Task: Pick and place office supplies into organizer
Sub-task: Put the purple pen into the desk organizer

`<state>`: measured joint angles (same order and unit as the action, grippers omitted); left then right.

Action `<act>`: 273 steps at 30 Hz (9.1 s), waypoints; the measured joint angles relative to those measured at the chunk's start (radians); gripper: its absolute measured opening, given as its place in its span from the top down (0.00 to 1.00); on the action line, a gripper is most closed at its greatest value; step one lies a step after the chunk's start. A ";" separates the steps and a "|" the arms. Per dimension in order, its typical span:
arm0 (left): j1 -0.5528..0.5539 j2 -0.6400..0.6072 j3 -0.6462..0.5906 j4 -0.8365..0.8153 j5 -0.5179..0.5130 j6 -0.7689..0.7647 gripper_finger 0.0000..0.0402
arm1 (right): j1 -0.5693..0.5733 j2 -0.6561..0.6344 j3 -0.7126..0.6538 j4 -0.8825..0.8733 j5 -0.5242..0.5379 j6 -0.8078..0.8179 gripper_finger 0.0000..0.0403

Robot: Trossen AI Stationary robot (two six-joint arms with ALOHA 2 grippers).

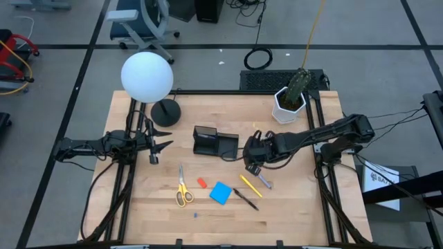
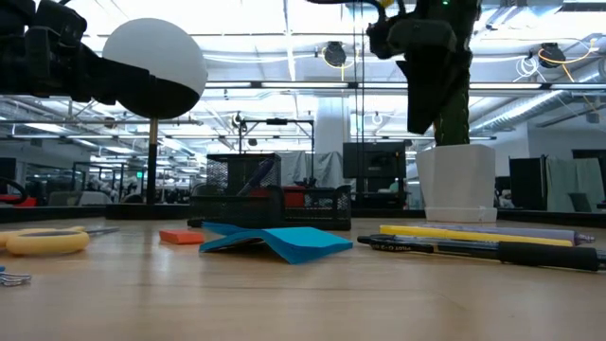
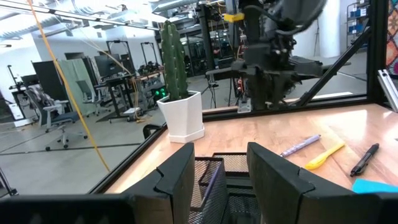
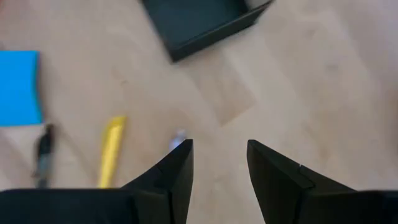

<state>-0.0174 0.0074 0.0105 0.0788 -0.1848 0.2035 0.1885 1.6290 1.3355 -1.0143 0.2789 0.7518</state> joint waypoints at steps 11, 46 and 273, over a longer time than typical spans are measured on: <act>0.000 0.000 0.000 0.000 0.000 0.000 0.62 | 0.037 0.076 0.026 -0.076 -0.146 0.126 0.65; 0.000 0.000 0.000 0.000 0.000 0.000 0.62 | 0.113 0.200 0.023 -0.039 -0.254 0.366 0.65; 0.000 0.000 0.000 0.000 0.000 -0.001 0.62 | -0.174 0.139 -0.163 1.233 -0.312 -0.559 0.99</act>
<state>-0.0174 0.0074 0.0105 0.0792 -0.1848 0.2028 0.0142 1.7683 1.1728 0.2190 -0.0333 0.1931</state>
